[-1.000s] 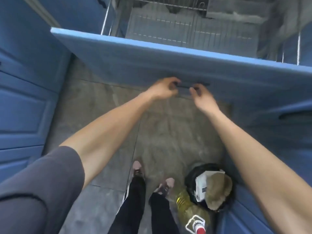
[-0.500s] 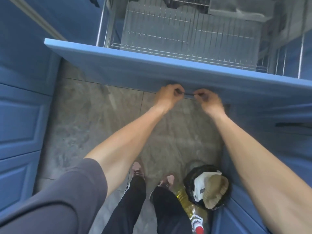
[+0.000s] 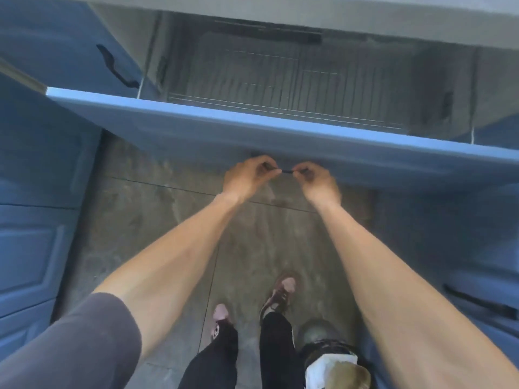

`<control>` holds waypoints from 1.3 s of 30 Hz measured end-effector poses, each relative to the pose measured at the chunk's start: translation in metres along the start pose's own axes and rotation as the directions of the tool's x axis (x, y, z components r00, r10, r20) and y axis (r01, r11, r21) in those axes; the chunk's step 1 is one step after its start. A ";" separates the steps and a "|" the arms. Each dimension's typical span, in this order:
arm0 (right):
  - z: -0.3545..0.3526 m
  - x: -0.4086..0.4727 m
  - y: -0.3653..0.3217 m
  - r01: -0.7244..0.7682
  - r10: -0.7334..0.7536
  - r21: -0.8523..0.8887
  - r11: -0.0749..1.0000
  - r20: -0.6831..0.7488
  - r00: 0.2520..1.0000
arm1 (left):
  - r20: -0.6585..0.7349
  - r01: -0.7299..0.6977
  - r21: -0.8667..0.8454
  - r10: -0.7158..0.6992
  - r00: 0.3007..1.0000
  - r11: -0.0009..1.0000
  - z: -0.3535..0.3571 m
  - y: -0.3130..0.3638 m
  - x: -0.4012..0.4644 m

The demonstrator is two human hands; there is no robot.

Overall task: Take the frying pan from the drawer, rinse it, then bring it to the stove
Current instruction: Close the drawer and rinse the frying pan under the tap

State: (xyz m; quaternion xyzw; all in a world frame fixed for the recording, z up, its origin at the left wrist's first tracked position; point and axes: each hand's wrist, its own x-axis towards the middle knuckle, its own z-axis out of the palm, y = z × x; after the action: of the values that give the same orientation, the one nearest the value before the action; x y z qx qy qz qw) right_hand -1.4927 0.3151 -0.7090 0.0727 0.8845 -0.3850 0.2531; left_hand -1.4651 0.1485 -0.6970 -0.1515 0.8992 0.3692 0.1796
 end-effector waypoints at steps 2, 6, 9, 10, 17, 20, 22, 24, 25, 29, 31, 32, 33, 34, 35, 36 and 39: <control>-0.006 0.014 -0.005 -0.023 0.023 -0.017 1.000 0.016 1.000 | -0.009 0.001 0.019 0.000 1.000 1.000 -0.005 0.006 0.013; -0.024 0.039 -0.021 -0.090 0.092 -0.033 0.995 0.062 0.994 | -0.025 0.044 0.002 -0.044 0.999 0.999 -0.008 0.017 0.037; -0.035 0.055 -0.037 -0.114 0.116 -0.034 0.993 0.093 0.989 | 0.016 0.078 -0.031 -0.077 0.997 0.996 -0.019 0.027 0.058; -0.036 0.060 -0.040 -0.127 0.130 -0.038 0.991 0.099 0.987 | 0.020 0.086 -0.037 -0.085 0.996 0.996 -0.020 0.029 0.063; -0.054 0.101 -0.077 -0.235 0.242 -0.065 0.970 0.122 0.963 | 0.104 0.044 0.089 -0.054 0.993 0.995 -0.052 0.053 0.113; -0.058 0.114 -0.092 -0.255 0.259 -0.060 0.965 0.082 0.962 | 0.116 0.059 0.075 -0.067 0.991 0.995 -0.062 0.063 0.133; -0.059 0.123 -0.100 -0.270 0.274 -0.068 0.960 0.044 0.961 | 0.136 0.090 0.050 -0.097 0.986 0.995 -0.065 0.066 0.147; -0.059 0.131 -0.103 -0.290 0.295 -0.090 0.953 0.048 0.954 | 0.145 0.125 0.048 -0.131 0.981 0.991 -0.064 0.066 0.154; -0.060 0.133 -0.103 -0.301 0.307 -0.095 0.949 0.058 0.950 | 0.144 0.133 0.047 -0.139 0.980 0.990 -0.063 0.067 0.156; -0.061 0.139 -0.105 -0.297 0.305 -0.103 0.949 0.075 0.949 | 0.167 0.154 0.043 -0.159 0.973 0.987 -0.065 0.069 0.162; -0.065 0.144 -0.105 -0.286 0.293 -0.081 0.955 0.092 0.952 | 0.177 0.164 0.046 -0.169 0.969 0.985 -0.067 0.072 0.169; -0.066 0.147 -0.103 -0.296 0.301 -0.055 0.953 0.108 0.948 | 0.173 0.169 0.053 -0.176 0.969 0.984 -0.068 0.072 0.169; -0.068 0.149 -0.102 -0.306 0.307 -0.026 0.952 0.126 0.943 | 0.165 0.170 0.057 -0.177 0.970 0.984 -0.067 0.071 0.169; -0.069 0.152 -0.101 -0.312 0.309 0.000 0.950 0.133 0.942 | 0.159 0.169 0.052 -0.175 0.972 0.984 -0.065 0.071 0.168; -0.071 0.152 -0.101 -0.309 0.305 0.006 0.951 0.143 0.942 | 0.164 0.164 0.044 -0.169 0.972 0.985 -0.065 0.072 0.166; -0.071 0.149 -0.104 -0.283 0.280 -0.010 0.959 0.176 0.944 | 0.186 0.153 0.040 -0.158 0.970 0.987 -0.066 0.073 0.162; -0.084 0.121 -0.121 -0.181 0.176 -0.005 0.983 0.275 0.945 | 0.258 0.083 -0.019 -0.075 0.963 0.996 -0.087 0.077 0.137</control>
State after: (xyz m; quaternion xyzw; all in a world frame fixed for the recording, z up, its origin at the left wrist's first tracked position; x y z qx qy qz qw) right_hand -1.6686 0.2831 -0.6435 0.1011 0.8267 -0.3760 0.4062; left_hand -1.6364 0.1191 -0.6516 -0.1408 0.8558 0.3917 0.3071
